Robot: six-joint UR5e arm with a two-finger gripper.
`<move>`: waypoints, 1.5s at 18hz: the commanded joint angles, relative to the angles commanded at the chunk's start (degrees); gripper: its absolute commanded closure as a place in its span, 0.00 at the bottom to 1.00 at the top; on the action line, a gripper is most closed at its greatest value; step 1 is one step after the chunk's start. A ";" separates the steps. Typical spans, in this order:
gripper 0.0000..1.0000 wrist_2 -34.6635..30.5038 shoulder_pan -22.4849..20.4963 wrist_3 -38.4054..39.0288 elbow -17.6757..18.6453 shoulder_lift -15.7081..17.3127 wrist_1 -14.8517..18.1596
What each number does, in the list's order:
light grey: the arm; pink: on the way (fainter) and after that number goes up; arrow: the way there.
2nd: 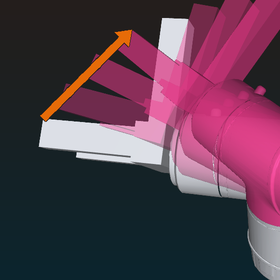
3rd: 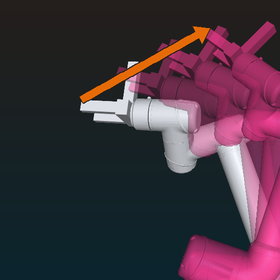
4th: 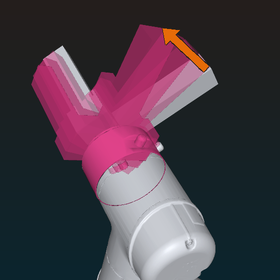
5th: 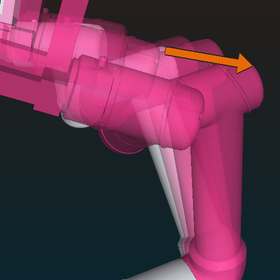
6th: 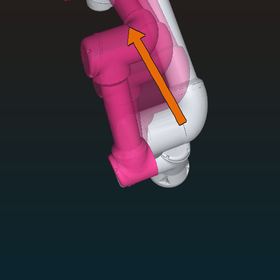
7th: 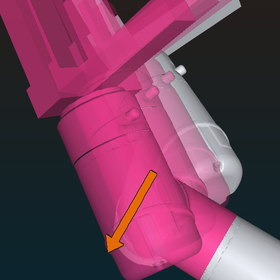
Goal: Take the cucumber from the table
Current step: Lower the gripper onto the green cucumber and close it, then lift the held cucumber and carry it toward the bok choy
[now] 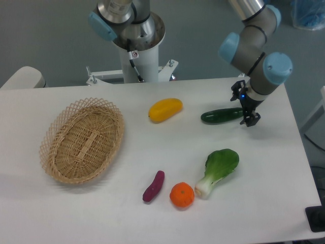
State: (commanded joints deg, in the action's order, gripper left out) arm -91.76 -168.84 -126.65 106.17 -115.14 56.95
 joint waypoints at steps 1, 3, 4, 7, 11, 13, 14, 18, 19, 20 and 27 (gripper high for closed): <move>0.26 -0.09 0.00 0.00 0.09 0.00 0.00; 0.37 -0.09 0.00 0.17 0.09 -0.09 0.00; 0.41 -0.09 0.09 0.44 0.00 -0.09 0.00; 0.64 -0.17 0.61 3.07 -0.52 0.09 0.09; 0.75 -0.26 0.97 4.66 -1.23 0.61 0.70; 0.75 -0.35 1.31 5.09 -1.93 0.61 0.79; 0.75 -0.35 1.67 5.45 -2.54 0.61 0.97; 0.75 -0.35 3.42 7.11 -5.62 0.79 1.84; 0.75 -0.53 4.04 7.47 -6.84 0.62 2.02; 0.75 -1.14 4.74 7.91 -8.07 0.35 2.02; 0.75 -1.85 10.45 18.36 -18.62 -3.07 5.88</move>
State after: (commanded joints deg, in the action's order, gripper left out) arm -93.60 -158.39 -108.29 87.55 -118.21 62.83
